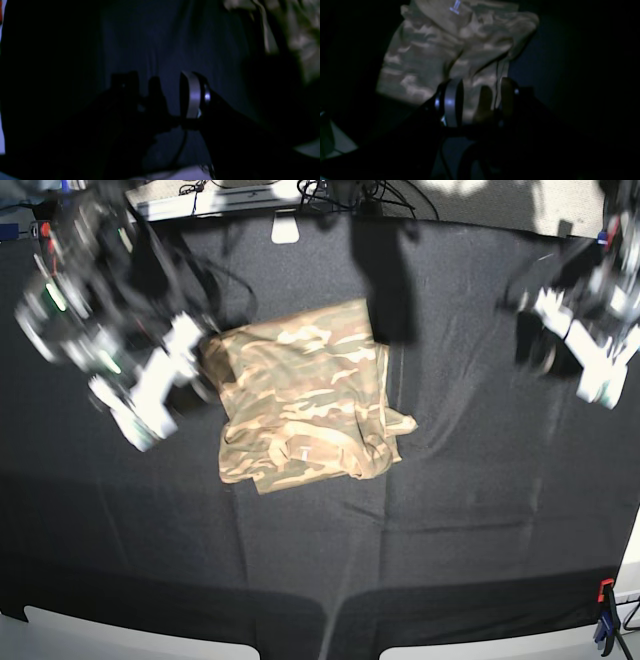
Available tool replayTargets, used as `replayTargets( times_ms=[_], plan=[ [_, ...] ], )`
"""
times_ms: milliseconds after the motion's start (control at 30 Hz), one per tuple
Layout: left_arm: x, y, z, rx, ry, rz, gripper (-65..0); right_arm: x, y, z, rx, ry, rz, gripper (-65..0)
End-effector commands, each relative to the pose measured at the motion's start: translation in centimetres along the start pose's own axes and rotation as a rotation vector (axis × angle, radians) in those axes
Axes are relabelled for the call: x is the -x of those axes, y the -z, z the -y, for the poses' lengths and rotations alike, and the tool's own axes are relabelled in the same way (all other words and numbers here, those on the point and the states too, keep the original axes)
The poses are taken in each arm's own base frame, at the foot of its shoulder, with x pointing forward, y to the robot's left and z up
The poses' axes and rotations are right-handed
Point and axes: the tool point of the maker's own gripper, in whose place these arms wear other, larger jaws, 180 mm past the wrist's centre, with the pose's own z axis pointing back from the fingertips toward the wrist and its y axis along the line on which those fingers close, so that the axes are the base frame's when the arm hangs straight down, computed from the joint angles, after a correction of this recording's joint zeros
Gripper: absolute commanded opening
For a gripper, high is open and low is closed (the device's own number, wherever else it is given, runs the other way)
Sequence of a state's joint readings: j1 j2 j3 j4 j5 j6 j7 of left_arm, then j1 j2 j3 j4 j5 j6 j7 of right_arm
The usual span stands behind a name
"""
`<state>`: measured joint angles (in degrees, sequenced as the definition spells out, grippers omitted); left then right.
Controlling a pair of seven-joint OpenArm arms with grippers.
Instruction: Layout the t-shirt on the table in an organized manner, then fold the t-shirt properly
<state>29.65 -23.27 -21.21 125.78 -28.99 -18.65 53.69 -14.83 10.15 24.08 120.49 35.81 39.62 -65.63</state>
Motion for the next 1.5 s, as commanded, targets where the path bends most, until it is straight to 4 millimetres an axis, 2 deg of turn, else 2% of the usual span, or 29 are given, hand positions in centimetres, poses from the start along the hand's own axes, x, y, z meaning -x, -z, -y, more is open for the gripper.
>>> replayTargets(
  times_ms=[0,200,333,433,567,633,733,833,967,1033,1100,1167,1267,1367,1467],
  plan=[
    [-0.3,-0.9,0.1,-0.002,0.024,0.013,-40.5,-0.5,-1.2,-0.3,0.001,-0.01,0.04,-41.0],
    [5.6,-3.6,2.7,0.082,0.025,-0.168,-40.5,4.7,-5.9,-2.2,0.01,0.074,-0.065,-41.0],
    [10.0,-5.9,4.1,0.131,0.021,-0.309,-40.5,9.2,-8.0,-4.6,-0.036,0.147,-0.197,-41.0],
    [13.0,-8.0,5.1,0.156,-0.003,-0.413,-40.5,13.3,-10.3,-7.3,-0.084,0.206,-0.34,-41.0],
    [16.0,-10.9,6.4,0.189,-0.043,-0.496,-40.5,18.8,-14.2,-12.3,-0.176,0.271,-0.563,-41.0],
    [17.3,-11.5,6.6,0.198,-0.068,-0.51,-40.5,21.3,-15.6,-14.1,-0.198,0.281,-0.641,-41.0],
    [20.6,-11.4,6.7,0.243,-0.105,-0.542,-40.5,25.3,-16.1,-15.6,-0.237,0.284,-0.725,-41.0],
    [25.5,-10.2,7.4,0.307,-0.173,-0.595,-40.5,29.9,-15.5,-16.5,-0.3,0.322,-0.796,-41.0],
    [33.2,-7.3,7.4,0.307,-0.202,-0.705,-40.5,36.9,-13.9,-16.0,-0.288,0.414,-0.948,-41.0],
    [36.3,-5.1,6.7,0.27,-0.21,-0.734,-40.5,39.9,-12.0,-14.9,-0.214,0.472,-0.999,-41.0],
    [38.8,-3.0,6.3,0.215,-0.279,-0.784,-40.5,42.0,-10.0,-14.8,-0.224,0.479,-1.055,-41.0],
    [40.5,-1.2,6.9,0.198,-0.337,-0.822,-40.5,43.6,-8.7,-14.9,-0.246,0.476,-1.122,-41.0],
    [41.2,1.4,8.2,0.193,-0.381,-0.822,-40.5,45.3,-6.3,-14.1,-0.188,0.494,-1.126,-41.0],
    [42.5,2.5,8.2,0.101,-0.373,-0.904,-40.5,46.3,-4.4,-11.5,-0.007,0.575,-1.102,-41.0],
    [42.8,2.8,7.9,0.036,-0.375,-0.922,-40.5,46.0,-2.9,-9.7,0.063,0.607,-1.062,-41.0]
  ],
)
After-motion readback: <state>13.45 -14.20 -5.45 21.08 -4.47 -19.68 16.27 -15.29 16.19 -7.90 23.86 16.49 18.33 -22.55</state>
